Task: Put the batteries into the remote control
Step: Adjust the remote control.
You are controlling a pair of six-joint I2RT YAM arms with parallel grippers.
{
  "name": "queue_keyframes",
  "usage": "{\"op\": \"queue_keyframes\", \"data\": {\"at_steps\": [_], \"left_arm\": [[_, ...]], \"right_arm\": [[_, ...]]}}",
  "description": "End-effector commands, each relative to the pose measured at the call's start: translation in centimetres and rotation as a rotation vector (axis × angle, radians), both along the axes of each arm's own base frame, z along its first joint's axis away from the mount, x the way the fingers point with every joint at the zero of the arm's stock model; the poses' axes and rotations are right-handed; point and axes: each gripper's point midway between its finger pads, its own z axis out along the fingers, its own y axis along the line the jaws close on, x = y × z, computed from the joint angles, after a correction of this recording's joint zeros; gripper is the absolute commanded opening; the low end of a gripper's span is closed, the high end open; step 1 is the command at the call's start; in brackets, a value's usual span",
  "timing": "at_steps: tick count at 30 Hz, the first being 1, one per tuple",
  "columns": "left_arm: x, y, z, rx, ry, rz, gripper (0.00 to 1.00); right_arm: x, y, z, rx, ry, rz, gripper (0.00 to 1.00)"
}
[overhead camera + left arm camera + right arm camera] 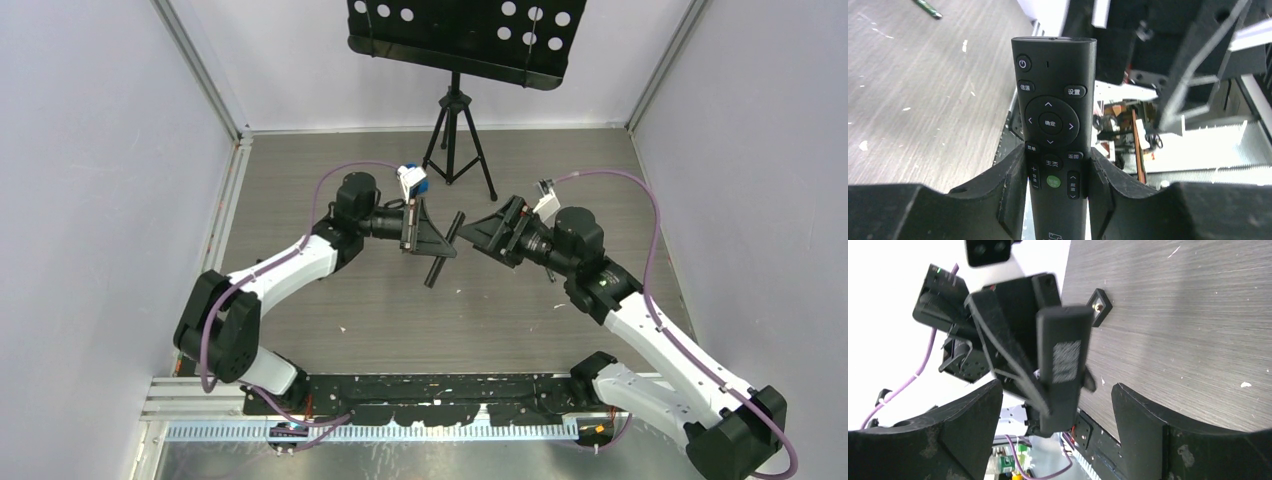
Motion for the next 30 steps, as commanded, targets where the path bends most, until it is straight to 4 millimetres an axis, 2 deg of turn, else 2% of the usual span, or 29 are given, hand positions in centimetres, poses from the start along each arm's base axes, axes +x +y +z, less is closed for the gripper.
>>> {"op": "queue_keyframes", "data": {"at_steps": [1,6,14,21,23,26,30], "left_arm": [[-3.7,1.3,3.8,-0.103,-0.143,-0.159,0.16],[-4.9,1.9,4.8,-0.130,-0.182,-0.202,0.16],[-4.7,1.6,5.0,-0.157,-0.151,-0.205,0.14],[-4.6,1.5,6.1,-0.213,-0.144,-0.194,0.12],[-4.0,1.2,6.6,-0.235,-0.148,-0.152,0.11],[-2.0,0.6,7.7,-0.282,-0.138,-0.017,0.10],[0.9,0.7,10.5,-0.393,-0.128,0.194,0.10]], "right_arm": [[1.2,-0.3,3.6,0.072,-0.076,-0.063,0.85],[0.7,0.6,4.9,0.083,-0.145,0.018,0.84],[-1.3,1.8,7.9,0.179,-0.278,0.153,0.84],[-0.7,1.9,7.3,0.168,-0.254,0.139,0.84],[-0.4,1.7,7.2,0.184,-0.239,0.109,0.84],[-0.6,1.3,7.8,0.274,-0.237,0.074,0.84],[-1.0,1.0,7.6,0.417,-0.178,0.036,0.85]]}}
